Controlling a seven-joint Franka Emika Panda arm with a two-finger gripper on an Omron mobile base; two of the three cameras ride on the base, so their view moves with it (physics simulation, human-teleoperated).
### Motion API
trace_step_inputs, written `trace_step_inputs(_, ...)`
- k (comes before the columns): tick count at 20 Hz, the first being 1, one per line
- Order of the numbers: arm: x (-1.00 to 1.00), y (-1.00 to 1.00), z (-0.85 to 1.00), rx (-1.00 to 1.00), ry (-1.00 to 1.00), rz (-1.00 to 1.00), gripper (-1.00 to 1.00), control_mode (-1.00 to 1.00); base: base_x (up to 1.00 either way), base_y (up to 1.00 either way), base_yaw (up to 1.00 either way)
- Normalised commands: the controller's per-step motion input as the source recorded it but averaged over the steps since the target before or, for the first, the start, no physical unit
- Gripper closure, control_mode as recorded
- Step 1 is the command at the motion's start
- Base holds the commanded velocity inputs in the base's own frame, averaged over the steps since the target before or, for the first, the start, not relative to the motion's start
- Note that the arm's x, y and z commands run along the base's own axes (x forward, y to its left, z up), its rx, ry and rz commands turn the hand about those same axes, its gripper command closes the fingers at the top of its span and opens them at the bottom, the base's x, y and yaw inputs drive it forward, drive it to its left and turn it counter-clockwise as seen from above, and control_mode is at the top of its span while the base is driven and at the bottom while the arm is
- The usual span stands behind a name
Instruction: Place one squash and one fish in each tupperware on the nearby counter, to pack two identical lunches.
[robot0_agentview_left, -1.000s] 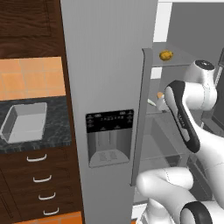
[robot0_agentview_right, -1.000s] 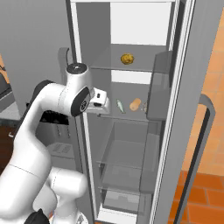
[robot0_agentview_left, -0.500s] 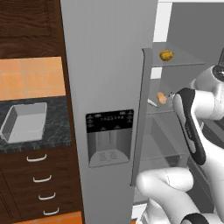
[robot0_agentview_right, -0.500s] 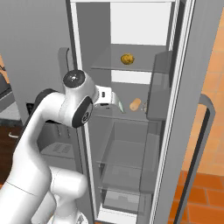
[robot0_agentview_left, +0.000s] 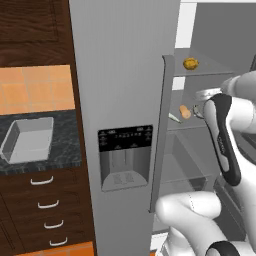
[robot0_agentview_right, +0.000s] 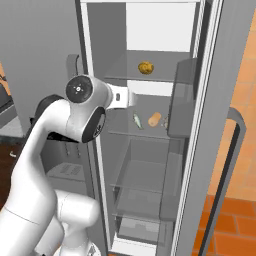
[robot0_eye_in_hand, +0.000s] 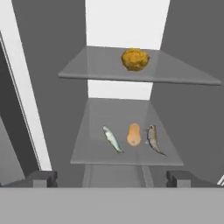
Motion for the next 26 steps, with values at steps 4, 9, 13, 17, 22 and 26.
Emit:
trace_step_inputs(4,0.11,-0.13,0.65,0.18,-0.02,-0.05,-1.0,-1.0,0.0,0.0,0.0)
trace_step_inputs(9,0.1,-0.21,0.41,0.15,0.0,0.0,-1.0,-1.0,0.0,0.0,0.0)
trace_step_inputs(13,0.44,0.0,0.14,0.04,0.01,0.0,-1.0,-1.0,0.0,0.0,0.0)
trace_step_inputs(17,0.56,0.0,-0.02,0.0,0.0,0.0,-1.0,-1.0,0.0,0.0,0.0)
trace_step_inputs(22,0.59,-0.03,-0.16,0.0,0.01,0.0,-1.0,-1.0,0.0,0.0,0.0)
trace_step_inputs(26,0.55,-0.27,-0.11,0.0,0.02,0.05,-1.0,-1.0,0.0,0.0,0.0)
